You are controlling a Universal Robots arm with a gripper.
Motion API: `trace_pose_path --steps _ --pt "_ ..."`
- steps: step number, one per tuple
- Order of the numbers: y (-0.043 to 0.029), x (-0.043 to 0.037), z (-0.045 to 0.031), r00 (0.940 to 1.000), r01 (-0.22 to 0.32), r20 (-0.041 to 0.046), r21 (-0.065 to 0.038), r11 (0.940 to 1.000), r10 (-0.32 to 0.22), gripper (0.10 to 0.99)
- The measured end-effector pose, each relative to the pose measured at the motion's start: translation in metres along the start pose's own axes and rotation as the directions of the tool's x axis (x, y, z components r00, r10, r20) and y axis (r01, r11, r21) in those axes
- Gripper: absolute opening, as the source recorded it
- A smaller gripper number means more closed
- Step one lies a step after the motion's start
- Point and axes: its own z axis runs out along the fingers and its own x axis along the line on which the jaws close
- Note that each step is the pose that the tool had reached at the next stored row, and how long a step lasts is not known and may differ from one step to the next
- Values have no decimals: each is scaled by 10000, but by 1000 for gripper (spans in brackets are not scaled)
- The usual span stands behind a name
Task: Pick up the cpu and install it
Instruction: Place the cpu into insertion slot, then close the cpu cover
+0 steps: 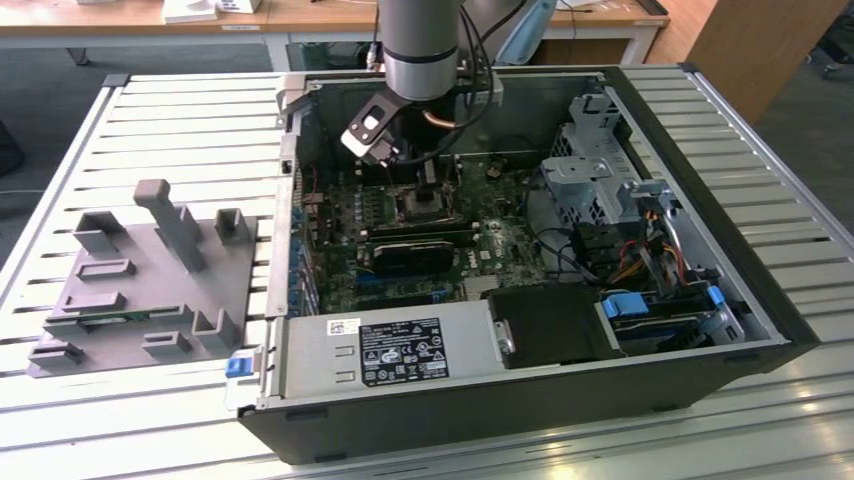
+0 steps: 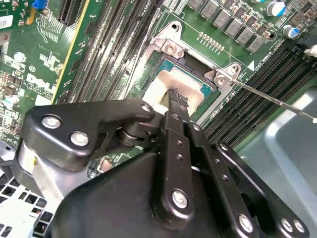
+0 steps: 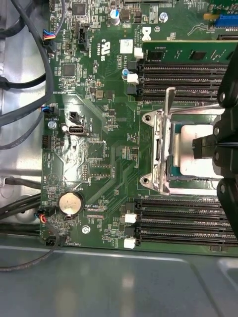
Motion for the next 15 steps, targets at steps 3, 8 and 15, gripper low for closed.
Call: trace_pose_path --steps 3,8,15 --pt "1 0 -16 10000 2 37 3 10000 -2 106" --pt "2 -1 -34 10000 3 49 4 10000 -3 106" --pt "5 -1 -76 10000 3 63 5 10000 -3 106"
